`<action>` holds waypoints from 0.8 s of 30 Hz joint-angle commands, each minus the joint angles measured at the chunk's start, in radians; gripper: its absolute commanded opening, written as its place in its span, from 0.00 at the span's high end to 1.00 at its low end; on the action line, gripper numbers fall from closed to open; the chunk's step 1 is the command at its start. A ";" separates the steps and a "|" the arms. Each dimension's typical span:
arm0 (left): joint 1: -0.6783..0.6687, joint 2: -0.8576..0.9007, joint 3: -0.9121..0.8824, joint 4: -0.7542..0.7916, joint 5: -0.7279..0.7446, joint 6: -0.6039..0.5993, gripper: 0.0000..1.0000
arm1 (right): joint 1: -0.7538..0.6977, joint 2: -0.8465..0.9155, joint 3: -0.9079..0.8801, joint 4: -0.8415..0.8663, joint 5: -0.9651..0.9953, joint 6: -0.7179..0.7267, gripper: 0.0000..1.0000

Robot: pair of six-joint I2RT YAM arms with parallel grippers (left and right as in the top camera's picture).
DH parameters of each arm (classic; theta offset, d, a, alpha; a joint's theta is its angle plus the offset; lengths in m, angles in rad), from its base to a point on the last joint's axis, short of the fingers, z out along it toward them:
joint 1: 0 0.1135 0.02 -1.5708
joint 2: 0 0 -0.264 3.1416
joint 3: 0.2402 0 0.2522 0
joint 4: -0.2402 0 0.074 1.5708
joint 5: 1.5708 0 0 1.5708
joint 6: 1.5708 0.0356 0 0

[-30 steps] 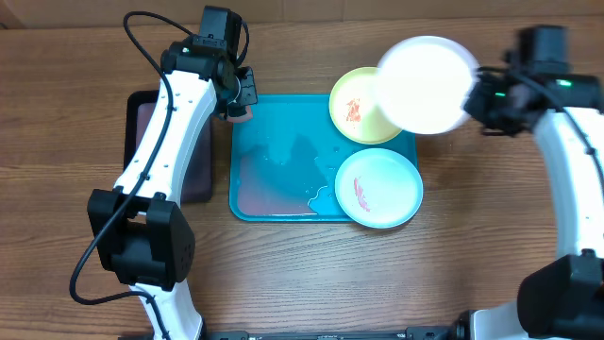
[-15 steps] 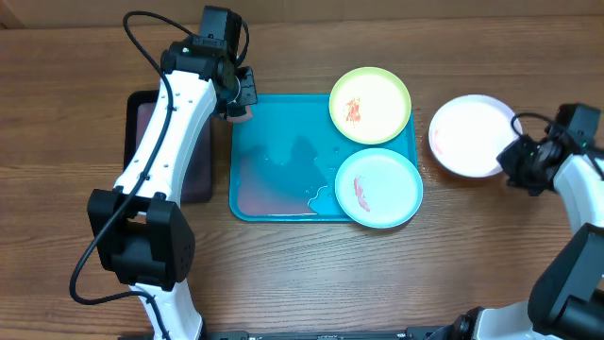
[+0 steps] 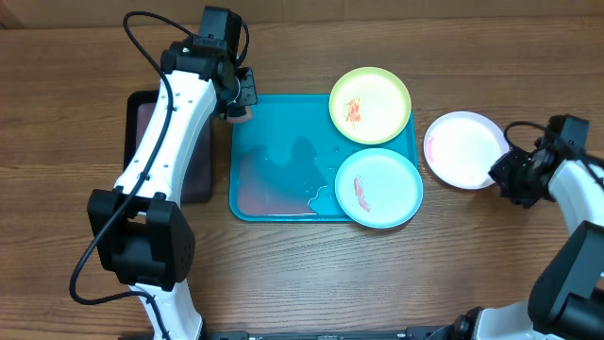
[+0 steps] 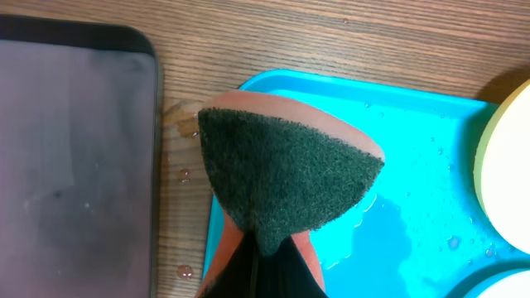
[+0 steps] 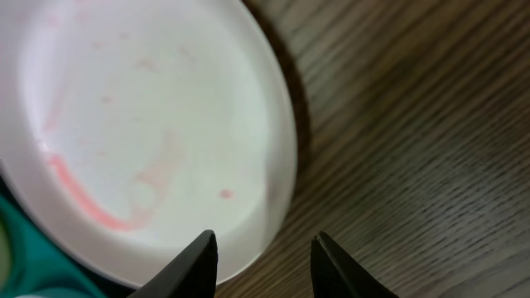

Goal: Clean dirty plates on tray and stack at the side
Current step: 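Set the white plate on the table and open the right gripper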

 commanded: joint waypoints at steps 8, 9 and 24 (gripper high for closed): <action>0.005 -0.005 0.011 0.002 -0.013 -0.009 0.96 | 0.169 -0.013 0.192 -0.254 -0.177 -0.201 0.55; 0.005 -0.005 0.011 0.001 -0.013 -0.009 0.96 | 0.199 -0.013 0.178 -0.265 -0.175 -0.212 0.54; 0.005 -0.005 0.011 0.003 -0.013 -0.010 0.96 | 0.412 0.006 -0.071 -0.023 -0.093 -0.301 0.58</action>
